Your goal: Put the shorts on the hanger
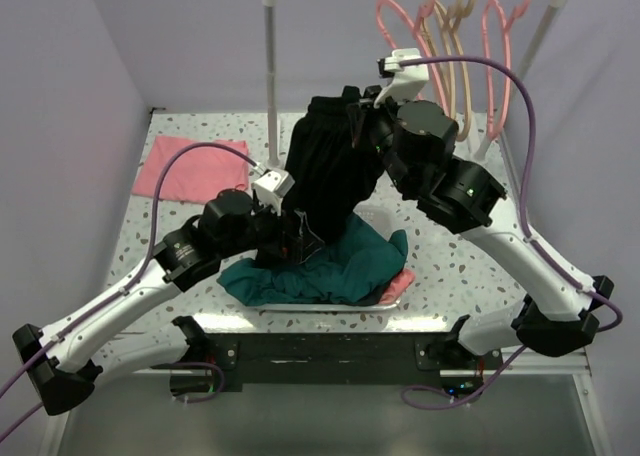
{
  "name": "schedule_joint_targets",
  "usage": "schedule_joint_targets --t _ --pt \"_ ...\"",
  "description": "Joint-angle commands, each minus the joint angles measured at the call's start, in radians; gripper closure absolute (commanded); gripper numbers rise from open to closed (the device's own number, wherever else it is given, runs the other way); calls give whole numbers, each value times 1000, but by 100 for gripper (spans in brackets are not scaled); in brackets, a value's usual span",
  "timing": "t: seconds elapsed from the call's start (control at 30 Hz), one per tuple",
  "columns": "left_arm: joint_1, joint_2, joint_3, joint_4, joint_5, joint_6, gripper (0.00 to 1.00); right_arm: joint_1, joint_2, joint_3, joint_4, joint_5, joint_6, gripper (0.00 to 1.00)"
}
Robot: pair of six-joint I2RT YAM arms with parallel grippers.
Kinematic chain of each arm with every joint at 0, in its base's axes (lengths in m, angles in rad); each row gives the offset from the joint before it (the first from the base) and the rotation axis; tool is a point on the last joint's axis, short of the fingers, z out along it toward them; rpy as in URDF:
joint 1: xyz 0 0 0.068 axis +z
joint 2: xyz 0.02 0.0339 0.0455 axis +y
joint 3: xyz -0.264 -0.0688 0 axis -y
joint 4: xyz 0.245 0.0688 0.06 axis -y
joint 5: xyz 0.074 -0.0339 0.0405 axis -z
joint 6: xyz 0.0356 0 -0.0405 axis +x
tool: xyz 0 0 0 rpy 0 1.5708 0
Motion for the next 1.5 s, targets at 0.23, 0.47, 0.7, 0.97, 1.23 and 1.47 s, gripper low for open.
schedule_joint_targets --t 0.23,0.47,0.7,0.97,1.23,1.47 --pt "4 13 -25 -55 -293 -92 0 -3 -113 124 252 56 -100 100" --pt "219 7 -76 -134 -490 -248 0 -3 -62 245 234 -8 -92 100" --pt "314 16 -183 4 -366 -253 0 -5 11 351 182 -60 -81 100" --pt "349 45 -350 117 -234 -207 0 -5 54 400 188 -128 -74 100" --pt "264 84 -421 294 -91 -192 1 -2 117 443 311 -173 -101 100" --pt "61 197 -395 436 -166 -349 5 -2 214 564 269 -185 -126 100"
